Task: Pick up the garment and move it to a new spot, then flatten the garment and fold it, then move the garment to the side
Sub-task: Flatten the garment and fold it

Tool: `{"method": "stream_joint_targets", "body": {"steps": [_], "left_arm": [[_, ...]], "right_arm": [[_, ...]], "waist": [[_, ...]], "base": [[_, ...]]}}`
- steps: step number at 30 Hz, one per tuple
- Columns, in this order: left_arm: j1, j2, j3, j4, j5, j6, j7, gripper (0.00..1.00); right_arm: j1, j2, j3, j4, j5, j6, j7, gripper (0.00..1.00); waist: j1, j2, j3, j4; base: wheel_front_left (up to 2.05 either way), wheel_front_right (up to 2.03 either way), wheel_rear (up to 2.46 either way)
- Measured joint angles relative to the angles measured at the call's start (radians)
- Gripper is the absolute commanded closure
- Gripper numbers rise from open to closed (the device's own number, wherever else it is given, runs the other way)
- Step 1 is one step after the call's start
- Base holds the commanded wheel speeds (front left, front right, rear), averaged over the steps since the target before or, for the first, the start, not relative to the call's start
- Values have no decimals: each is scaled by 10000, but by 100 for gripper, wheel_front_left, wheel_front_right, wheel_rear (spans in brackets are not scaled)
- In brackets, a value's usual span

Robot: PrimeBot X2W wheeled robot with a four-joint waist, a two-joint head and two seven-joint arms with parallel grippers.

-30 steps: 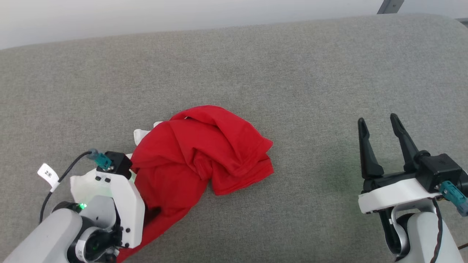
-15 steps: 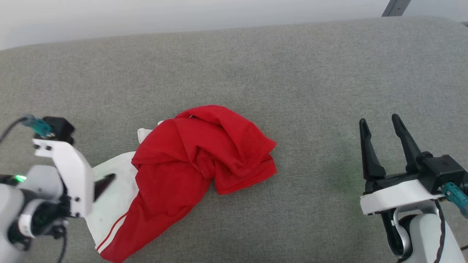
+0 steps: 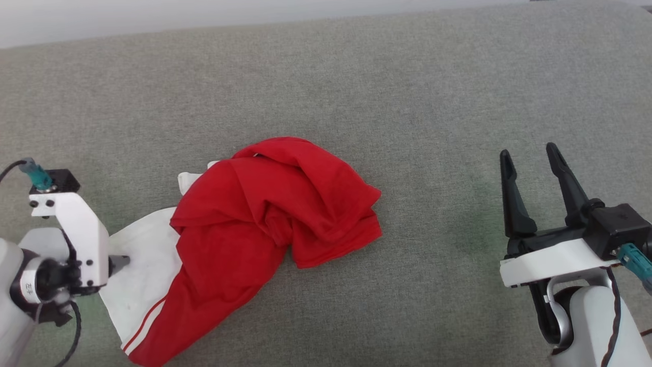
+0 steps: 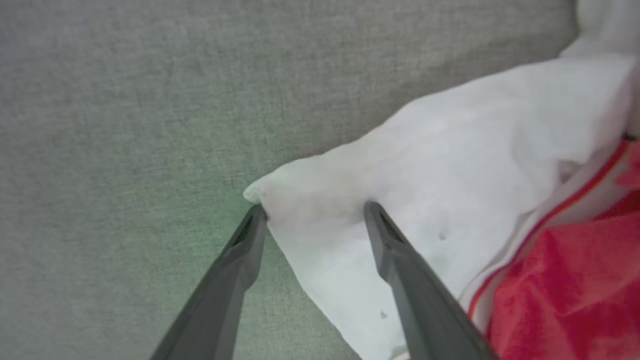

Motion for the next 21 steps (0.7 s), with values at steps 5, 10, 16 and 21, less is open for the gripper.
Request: {"method": "stream_joint_targets", "body": {"steps": [5, 10, 16, 21], "left_arm": [[-362, -451, 111, 1189, -236, -393, -132, 51], [-767, -646, 169, 1992, -249, -840, -564, 100], [-1388, -744, 134, 2418, 35, -1177, -1216, 100], [-2354, -623, 73, 2757, 671, -1549, -1990, 100]], "right_arm": [[-135, -8, -19, -15, -23, 2, 12, 0], [-152, -8, -130, -90, -90, 0, 17, 0], [-173, -10, -198, -140, -105, 0, 71, 0], [-294, -25, -127, -128, -105, 0, 69, 0]], "waist": [[0, 1, 141, -93], [0, 1, 225, -92], [0, 0, 293, -20], [0, 0, 431, -23]], "base": [[0, 0, 0], [0, 0, 0], [0, 0, 0], [0, 0, 0]]}}
